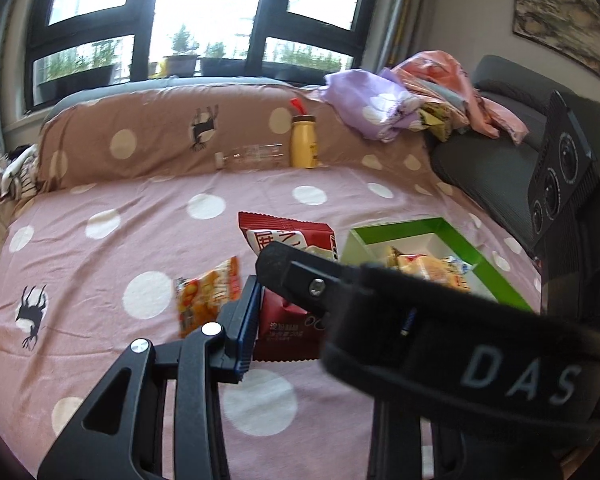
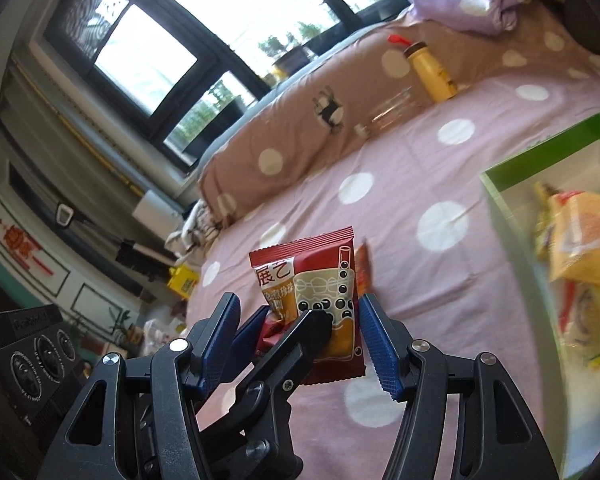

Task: Organize snacks
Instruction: 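Lift the red pack and carry it over the green box, then lower the red pack into the box and open the right gripper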

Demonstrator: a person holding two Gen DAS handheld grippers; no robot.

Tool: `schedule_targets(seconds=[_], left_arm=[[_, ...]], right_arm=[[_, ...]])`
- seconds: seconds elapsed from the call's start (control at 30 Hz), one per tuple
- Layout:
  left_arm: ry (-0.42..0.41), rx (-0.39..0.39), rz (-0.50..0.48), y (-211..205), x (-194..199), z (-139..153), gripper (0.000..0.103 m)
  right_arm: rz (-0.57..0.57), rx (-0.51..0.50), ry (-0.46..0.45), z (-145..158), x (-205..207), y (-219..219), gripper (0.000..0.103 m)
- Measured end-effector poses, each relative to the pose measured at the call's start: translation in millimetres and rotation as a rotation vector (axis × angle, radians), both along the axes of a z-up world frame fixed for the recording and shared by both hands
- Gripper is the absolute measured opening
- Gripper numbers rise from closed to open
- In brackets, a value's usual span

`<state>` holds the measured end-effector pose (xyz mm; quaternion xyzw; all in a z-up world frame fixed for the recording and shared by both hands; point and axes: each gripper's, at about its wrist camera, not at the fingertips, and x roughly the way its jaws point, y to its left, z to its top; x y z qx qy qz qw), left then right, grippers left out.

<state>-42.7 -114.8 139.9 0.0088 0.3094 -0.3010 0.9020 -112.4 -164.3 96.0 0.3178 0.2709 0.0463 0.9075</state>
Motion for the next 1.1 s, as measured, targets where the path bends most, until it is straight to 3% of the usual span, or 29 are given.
schedule_targets(seconds=[0.33, 0.67, 0.93, 1.1], left_arm=[[-0.001, 0.006, -0.182, -72, -13, 4, 0.032], [0.074, 0.006, -0.354, -134, -19, -7, 0.031], [0.181, 0.017, -0.39, -156, -14, -25, 0.031], [0.189, 0.014, -0.377, -152, -15, -27, 0.031]], right_arm=[[-0.193, 0.021, 0.013, 3, -42, -65, 0.064], [-0.396, 0.068, 0.074, -8, -77, -118, 0.065], [-0.444, 0.094, 0.162, -26, -83, -138, 0.065], [-0.475, 0.077, 0.2, -29, -79, -140, 0.065]])
